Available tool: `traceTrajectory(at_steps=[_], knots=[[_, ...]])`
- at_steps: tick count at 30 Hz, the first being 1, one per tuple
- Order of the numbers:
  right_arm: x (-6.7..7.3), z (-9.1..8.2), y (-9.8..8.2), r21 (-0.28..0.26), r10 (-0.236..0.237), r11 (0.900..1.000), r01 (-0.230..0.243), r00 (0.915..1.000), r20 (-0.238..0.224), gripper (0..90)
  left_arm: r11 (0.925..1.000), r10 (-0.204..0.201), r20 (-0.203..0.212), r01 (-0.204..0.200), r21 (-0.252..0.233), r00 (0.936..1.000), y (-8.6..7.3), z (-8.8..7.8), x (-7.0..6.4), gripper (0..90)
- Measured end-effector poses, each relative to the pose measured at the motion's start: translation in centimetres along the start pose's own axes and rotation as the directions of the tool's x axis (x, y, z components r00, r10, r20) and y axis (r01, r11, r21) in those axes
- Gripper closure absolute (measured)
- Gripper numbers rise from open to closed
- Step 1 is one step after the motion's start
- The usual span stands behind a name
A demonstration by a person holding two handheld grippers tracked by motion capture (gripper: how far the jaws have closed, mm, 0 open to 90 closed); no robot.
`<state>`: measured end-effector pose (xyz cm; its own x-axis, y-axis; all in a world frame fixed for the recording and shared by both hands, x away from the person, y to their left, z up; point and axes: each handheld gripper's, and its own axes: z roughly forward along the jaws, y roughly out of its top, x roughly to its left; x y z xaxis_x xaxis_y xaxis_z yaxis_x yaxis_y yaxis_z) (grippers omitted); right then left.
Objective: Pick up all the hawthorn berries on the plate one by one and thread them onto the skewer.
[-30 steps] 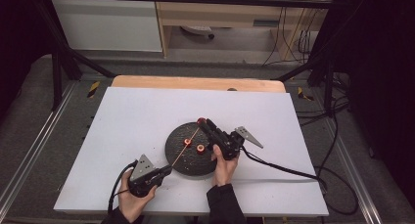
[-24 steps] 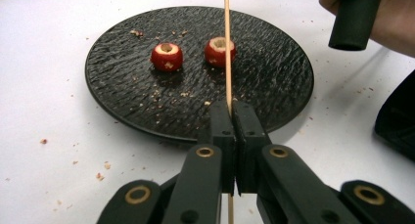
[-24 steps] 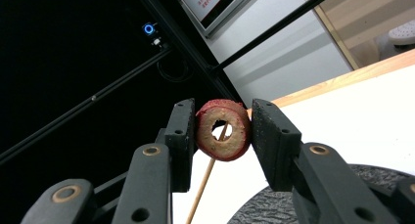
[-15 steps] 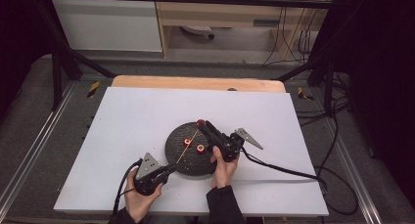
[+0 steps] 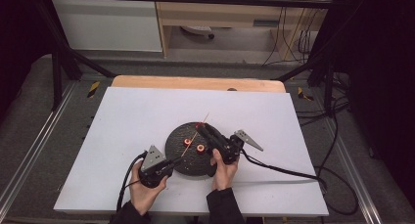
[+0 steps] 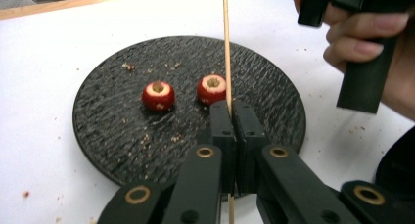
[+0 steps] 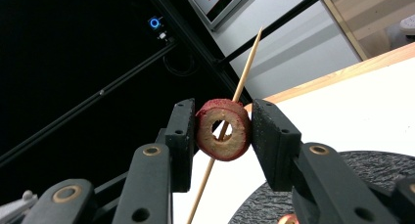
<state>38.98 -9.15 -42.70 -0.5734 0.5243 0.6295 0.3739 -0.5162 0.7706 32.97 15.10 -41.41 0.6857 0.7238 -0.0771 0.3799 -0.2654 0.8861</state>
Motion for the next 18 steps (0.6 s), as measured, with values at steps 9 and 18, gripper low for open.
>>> traceTrajectory(at_steps=[9, 18], knots=[[0.2, -0.2, -0.2, 0.019, -0.001, 1.0, 0.001, 1.0, -0.006, 62.8, 1.0, 0.002, 0.004, -0.002, -0.003, 1.0, 1.4, 0.8, 0.0, 88.2], [0.3, -0.4, -0.4, 0.041, -0.005, 0.999, 0.006, 0.9999, -0.014, 62.8, 0.9999, 0.005, 0.006, -0.005, -0.01, 1.0, 2.6, 1.7, 0.0, 88.2]])
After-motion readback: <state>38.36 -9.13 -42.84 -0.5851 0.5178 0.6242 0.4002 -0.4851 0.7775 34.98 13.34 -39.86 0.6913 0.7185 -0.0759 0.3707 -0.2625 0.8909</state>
